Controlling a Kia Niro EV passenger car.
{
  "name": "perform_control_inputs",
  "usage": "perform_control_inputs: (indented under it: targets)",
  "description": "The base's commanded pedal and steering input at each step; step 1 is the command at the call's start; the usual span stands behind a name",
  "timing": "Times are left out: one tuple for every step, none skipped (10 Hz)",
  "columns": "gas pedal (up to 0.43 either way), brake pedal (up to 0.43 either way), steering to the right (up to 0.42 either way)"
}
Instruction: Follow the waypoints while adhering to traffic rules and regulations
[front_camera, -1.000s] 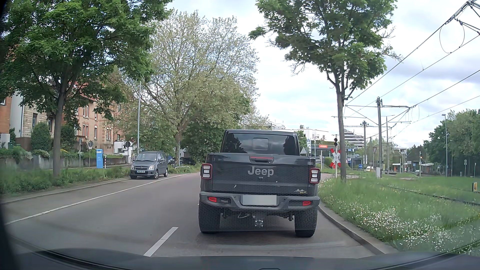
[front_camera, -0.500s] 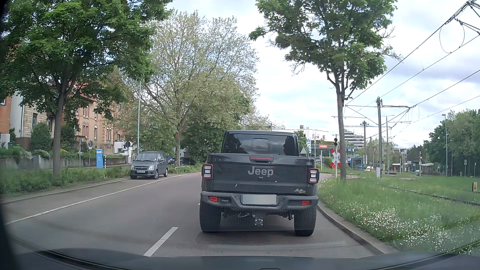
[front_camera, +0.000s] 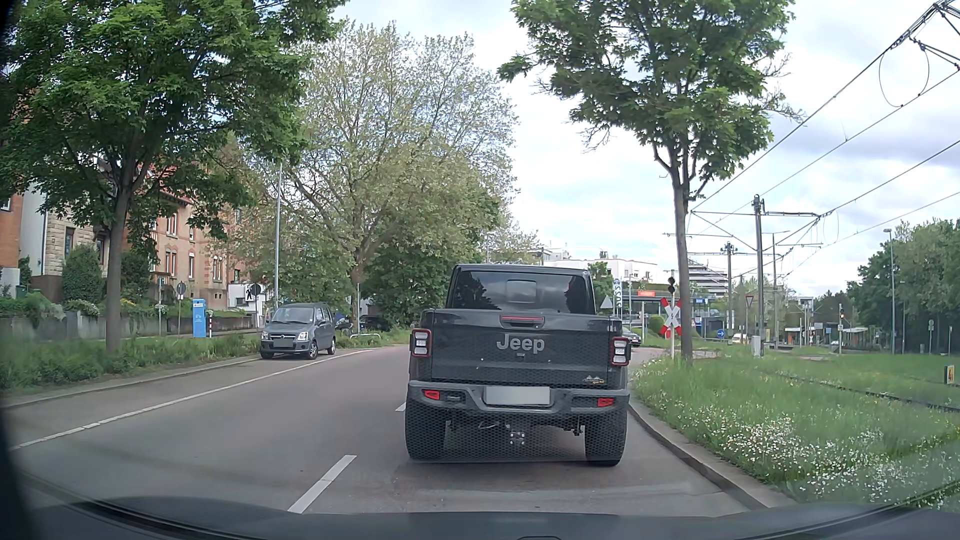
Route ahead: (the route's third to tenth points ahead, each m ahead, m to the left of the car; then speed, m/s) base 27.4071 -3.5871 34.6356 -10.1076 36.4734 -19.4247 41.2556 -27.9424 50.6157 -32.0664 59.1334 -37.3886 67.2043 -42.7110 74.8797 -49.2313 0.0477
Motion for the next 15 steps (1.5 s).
perform_control_inputs:
  targets:
    - [0.169,0.000,-0.012]
    - [0.177,0.000,-0.013]
    - [0.189,0.000,-0.013]
    - [0.189,0.000,-0.015]
    - [0.189,0.000,-0.017]
    - [0.189,0.000,-0.017]
    - [0.189,0.000,-0.017]
    - [0.189,0.000,-0.017]
    - [0.177,0.000,-0.014]
    - [0.150,0.000,-0.010]
    - [0.138,0.000,-0.006]
    - [0.118,0.000,0.000]
    - [0.110,0.000,0.003]
    - [0.087,0.000,0.004]
    - [0.087,0.000,0.004]
